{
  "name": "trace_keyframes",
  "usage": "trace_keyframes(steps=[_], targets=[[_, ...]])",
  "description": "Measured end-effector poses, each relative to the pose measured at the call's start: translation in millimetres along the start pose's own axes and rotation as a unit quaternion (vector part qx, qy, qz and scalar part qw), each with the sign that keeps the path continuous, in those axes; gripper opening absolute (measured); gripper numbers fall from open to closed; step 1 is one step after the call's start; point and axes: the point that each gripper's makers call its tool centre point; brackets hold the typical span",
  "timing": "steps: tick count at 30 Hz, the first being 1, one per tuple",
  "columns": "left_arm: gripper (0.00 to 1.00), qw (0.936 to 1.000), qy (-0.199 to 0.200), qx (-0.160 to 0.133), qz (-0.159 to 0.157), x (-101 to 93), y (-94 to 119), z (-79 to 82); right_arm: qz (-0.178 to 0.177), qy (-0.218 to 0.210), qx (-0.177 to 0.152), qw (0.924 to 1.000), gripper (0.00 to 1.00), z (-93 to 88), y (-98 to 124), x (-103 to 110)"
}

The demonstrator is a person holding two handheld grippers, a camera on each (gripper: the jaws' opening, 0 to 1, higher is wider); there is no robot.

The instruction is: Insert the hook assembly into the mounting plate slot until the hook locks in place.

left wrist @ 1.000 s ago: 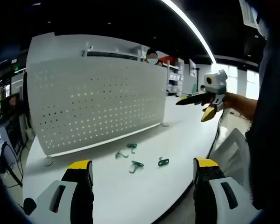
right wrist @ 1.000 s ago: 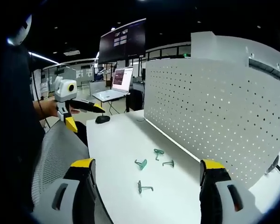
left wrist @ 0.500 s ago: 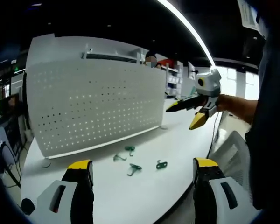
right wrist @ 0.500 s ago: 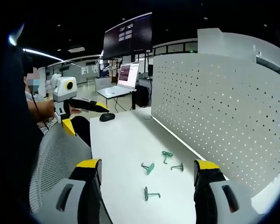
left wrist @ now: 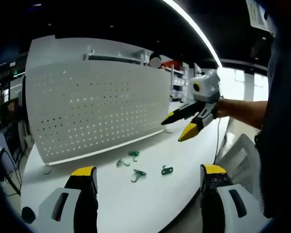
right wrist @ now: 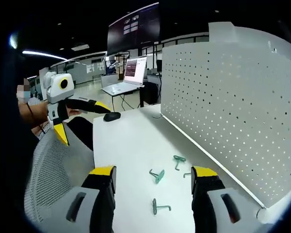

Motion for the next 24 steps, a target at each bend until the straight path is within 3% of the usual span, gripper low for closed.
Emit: trace_keyframes(steps=[17,24], targets=[[0.87,1.0000,0.001,-0.006,0.004,-1.2,-2.0,-0.5,-0.009,-0.009,0.050,0.9987,0.43,-17.8,-43.2,-9.5],[0.86,0.9999,0.003,-0.007,0.008,0.2,-1.6,-1.0,-0.017,-0.013,0.068,0.9975,0.40,-25.9,-60.1,-15.0]])
Point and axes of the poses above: the point that each gripper's makers call its tool centre point, and the gripper's own axes: y roughly backward along the fingers, x roughly to its left, z roughly out of its top, and after that the axes turned 13 degrees about -y, right-handed
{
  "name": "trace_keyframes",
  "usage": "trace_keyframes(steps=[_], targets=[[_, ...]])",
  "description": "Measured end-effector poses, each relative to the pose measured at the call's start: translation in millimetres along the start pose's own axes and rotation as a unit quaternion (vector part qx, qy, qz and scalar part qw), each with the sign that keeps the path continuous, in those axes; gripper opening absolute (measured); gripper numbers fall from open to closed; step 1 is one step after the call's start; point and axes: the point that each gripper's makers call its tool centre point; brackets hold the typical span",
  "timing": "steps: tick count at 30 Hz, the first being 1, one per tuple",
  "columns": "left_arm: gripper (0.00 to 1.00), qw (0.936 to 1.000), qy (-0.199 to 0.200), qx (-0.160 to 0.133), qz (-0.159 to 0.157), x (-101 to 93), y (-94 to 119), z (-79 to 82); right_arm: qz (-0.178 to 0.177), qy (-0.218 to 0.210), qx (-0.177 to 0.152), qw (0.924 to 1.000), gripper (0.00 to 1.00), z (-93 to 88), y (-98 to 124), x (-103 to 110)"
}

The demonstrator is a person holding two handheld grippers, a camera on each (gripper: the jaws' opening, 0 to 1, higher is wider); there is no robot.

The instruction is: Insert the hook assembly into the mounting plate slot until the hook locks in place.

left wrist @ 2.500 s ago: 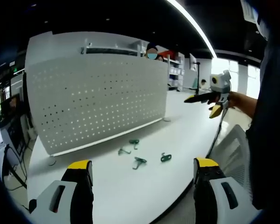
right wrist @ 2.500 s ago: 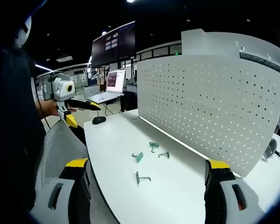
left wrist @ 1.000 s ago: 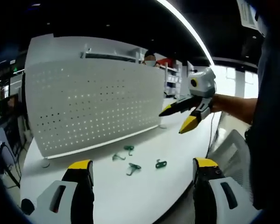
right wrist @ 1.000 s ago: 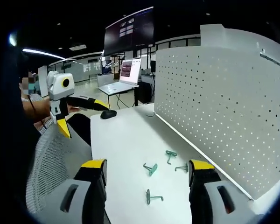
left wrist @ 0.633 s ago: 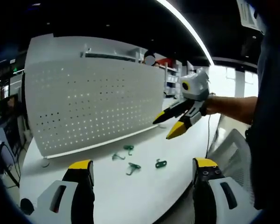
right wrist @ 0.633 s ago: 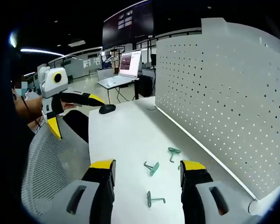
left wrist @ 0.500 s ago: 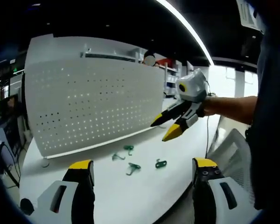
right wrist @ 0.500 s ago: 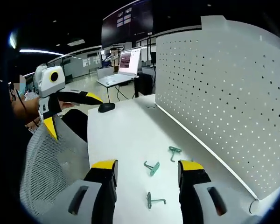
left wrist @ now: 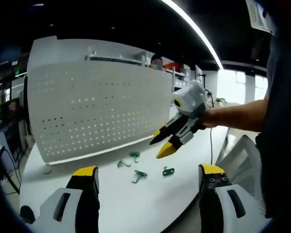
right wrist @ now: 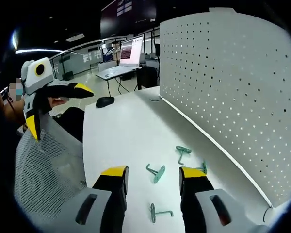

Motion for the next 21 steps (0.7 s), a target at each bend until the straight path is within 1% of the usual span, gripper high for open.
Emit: trace_keyframes(steps=[8,12,21], targets=[[0.84,1.0000,-0.002,0.000,0.000,-1.3,0.6,-0.2,-0.011,-0.017,0.019,0.9996,0.33,-9.0,-14.9,-7.7],[0.83,1.0000,-0.002,0.001,0.000,-1.7,0.9,-0.2,-0.013,-0.025,0.028,0.9992,0.30,-14.5,-24.3,-10.5],[0.82,1.0000,-0.001,0.001,0.002,-1.3,1.5,-0.5,-0.017,-0.038,0.041,0.9983,0.26,-21.0,-41.6,-12.9]])
Point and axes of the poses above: the point that each gripper's makers call its tool centre point, and the gripper's own axes: y roughly backward along the fingers, x roughly to its left, z roughly out of its top, and after that the axes turned 13 degrees about -y, right-handed
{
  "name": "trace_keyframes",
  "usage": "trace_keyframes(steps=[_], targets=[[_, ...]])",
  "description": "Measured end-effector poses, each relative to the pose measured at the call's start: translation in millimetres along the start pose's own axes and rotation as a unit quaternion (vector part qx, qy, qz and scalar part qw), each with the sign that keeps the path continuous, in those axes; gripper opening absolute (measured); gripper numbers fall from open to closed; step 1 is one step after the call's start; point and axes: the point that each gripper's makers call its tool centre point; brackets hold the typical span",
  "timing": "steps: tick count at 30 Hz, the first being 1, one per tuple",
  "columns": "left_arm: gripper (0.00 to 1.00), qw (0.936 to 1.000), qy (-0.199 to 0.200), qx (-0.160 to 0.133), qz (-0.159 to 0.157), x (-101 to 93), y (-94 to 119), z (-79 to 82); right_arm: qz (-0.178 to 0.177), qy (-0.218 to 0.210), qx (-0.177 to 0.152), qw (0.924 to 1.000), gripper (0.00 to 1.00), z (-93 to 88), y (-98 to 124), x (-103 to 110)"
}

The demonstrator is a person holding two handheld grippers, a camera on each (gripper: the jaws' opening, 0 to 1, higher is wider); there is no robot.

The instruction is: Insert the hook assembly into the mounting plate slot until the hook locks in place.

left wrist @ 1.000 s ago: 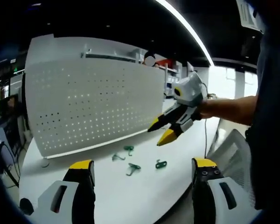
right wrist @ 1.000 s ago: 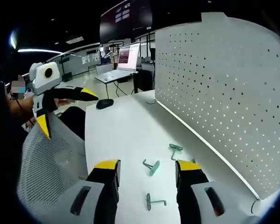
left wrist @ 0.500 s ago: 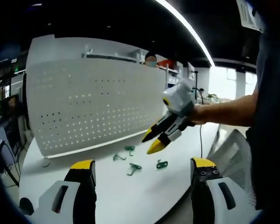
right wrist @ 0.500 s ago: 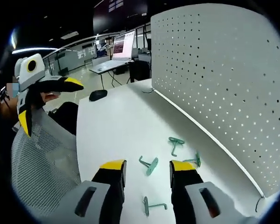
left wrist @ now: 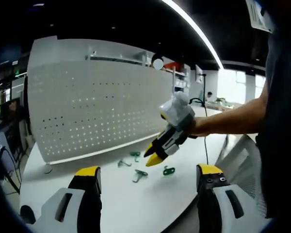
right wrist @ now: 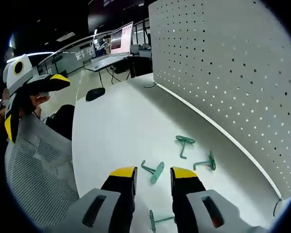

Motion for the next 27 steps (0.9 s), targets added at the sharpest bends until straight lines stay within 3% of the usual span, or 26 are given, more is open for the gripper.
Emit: trace_keyframes(steps=[27], targets=[[0.78,1.0000,0.003,0.001,0.000,0.4,-0.6,-1.1,-0.010,0.005,0.057,0.9983,0.15,-11.9,-40.9,-9.8]])
Point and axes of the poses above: the point that each gripper's makers call its tool centre point, and the gripper's own axes: y roughly backward along the fingers, x roughly to its left, z roughly out of its top, and after that the axes turned 13 degrees about -y, right-handed
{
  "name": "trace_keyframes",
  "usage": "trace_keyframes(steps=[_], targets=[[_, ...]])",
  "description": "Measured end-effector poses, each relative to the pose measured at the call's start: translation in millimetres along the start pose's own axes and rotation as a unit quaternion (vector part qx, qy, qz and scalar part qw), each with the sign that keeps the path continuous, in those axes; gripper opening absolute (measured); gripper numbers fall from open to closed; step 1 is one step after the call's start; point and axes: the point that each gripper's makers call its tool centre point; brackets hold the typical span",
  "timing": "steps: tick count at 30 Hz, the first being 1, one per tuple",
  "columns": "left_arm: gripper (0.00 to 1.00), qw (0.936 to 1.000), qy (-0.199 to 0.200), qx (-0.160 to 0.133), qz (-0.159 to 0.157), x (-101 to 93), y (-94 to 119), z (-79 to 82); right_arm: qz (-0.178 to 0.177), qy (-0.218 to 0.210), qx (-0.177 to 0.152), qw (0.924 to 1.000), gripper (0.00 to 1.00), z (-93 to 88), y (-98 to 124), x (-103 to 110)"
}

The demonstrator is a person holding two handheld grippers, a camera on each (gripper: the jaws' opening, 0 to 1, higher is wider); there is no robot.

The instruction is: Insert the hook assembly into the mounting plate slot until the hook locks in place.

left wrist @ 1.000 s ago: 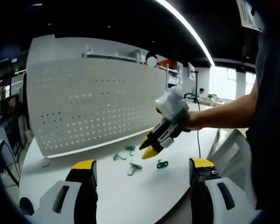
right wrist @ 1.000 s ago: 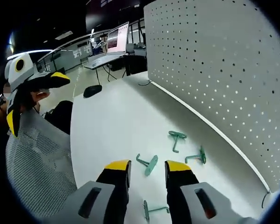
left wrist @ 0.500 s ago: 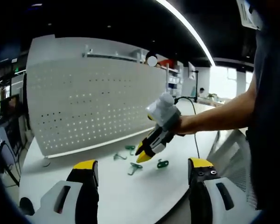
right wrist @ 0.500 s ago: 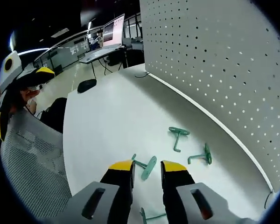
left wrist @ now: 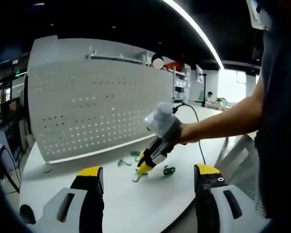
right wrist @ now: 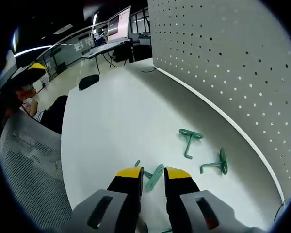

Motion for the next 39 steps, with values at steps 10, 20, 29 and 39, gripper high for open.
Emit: trace_keyframes(steps=[10,20,29,39], targets=[[0.77,1.0000,0.005,-0.005,0.001,1.5,0.6,0.6,-0.011,0.022,0.016,0.9996,0.10,-2.3,-6.8,-0.5],[0.76,0.9999,0.006,-0.008,0.004,2.8,0.9,1.8,-0.012,0.043,0.021,0.9988,0.06,-0.8,-7.2,0.6],[0.76,0.9999,0.007,-0.009,0.004,3.3,1.0,1.9,-0.020,0.063,0.031,0.9974,0.05,-4.1,-8.3,0.7],[0.75,0.9999,0.007,-0.009,0.004,2.8,1.1,2.2,-0.024,0.075,0.039,0.9961,0.02,-5.5,-5.8,-1.0]])
Point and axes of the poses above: the point that each gripper's makers call its tool centre point, and the gripper's own axes: y roughly backward along the fingers, x roughly to its left, z roughly out of its top, and after that the axes turned 13 degrees about -y, right-handed
